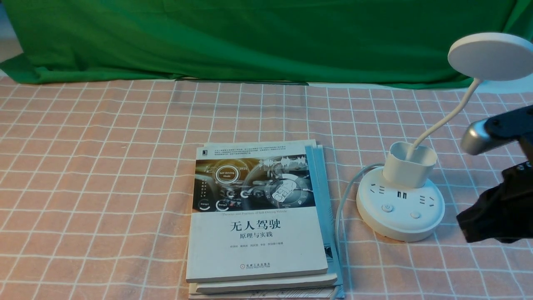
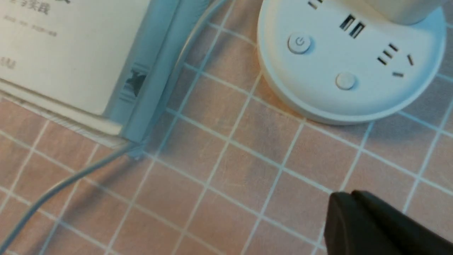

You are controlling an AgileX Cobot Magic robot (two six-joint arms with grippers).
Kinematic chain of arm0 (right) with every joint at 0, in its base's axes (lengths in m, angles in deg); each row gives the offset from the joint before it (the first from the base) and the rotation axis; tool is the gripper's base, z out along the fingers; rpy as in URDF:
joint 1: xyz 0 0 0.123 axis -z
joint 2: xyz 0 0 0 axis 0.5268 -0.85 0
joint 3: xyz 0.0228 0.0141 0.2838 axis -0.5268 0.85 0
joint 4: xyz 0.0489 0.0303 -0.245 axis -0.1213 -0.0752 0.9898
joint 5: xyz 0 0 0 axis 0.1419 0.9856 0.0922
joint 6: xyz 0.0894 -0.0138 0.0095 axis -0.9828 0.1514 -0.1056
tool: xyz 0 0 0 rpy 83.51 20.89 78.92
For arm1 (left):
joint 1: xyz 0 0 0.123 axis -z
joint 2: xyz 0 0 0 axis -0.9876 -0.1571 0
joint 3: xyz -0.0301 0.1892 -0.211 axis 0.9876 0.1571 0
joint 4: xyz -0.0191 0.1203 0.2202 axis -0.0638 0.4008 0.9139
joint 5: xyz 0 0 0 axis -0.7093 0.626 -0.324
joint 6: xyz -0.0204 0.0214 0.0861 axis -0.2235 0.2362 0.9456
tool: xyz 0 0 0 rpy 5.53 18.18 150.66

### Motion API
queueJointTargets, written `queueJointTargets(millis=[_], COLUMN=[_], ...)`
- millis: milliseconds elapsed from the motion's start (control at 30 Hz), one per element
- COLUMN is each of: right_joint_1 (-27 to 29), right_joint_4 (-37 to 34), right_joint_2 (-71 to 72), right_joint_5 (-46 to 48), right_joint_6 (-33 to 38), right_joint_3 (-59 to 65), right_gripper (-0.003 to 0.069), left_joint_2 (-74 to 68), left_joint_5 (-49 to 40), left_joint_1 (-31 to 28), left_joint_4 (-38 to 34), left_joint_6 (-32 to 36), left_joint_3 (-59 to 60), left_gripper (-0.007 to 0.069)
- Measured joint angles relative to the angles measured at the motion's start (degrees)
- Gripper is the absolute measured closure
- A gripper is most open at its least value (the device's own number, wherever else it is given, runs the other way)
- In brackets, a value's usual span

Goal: Turn on the table lamp on the pink coffee tablecloth with your hand.
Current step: 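Press the button on the base of the white desk lamp with the right gripper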

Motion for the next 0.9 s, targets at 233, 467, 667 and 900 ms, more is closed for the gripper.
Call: queueJointTargets(millis=[233, 467, 667, 900], right_joint_1=[-1.69, -1.67, -1.67, -1.67], right_joint_4=[0.47, 4.85, 6.17, 7.31], right_joint_2=[-9.33, -15.83, -18.94, -22.37], right_joint_5=[-10.23, -19.21, -22.07, -23.88], right_joint_6=[0.18, -2.07, -3.27, -3.69], right_joint_3=[0.00, 0.00, 0.38, 0.56], right_gripper=[0.0631, 0.0631, 0.0631, 0.0631], left_joint_2=[0.00, 0.00, 0.00, 0.00], left_joint_5=[0.00, 0.00, -0.06, -0.06], left_joint_1=[0.00, 0.00, 0.00, 0.00], left_joint_4=[0.00, 0.00, 0.00, 0.00], left_joint_6=[0.00, 0.05, 0.05, 0.05], left_joint_3=[0.00, 0.00, 0.00, 0.00], left_gripper=[0.0603, 0.0603, 0.0603, 0.0603])
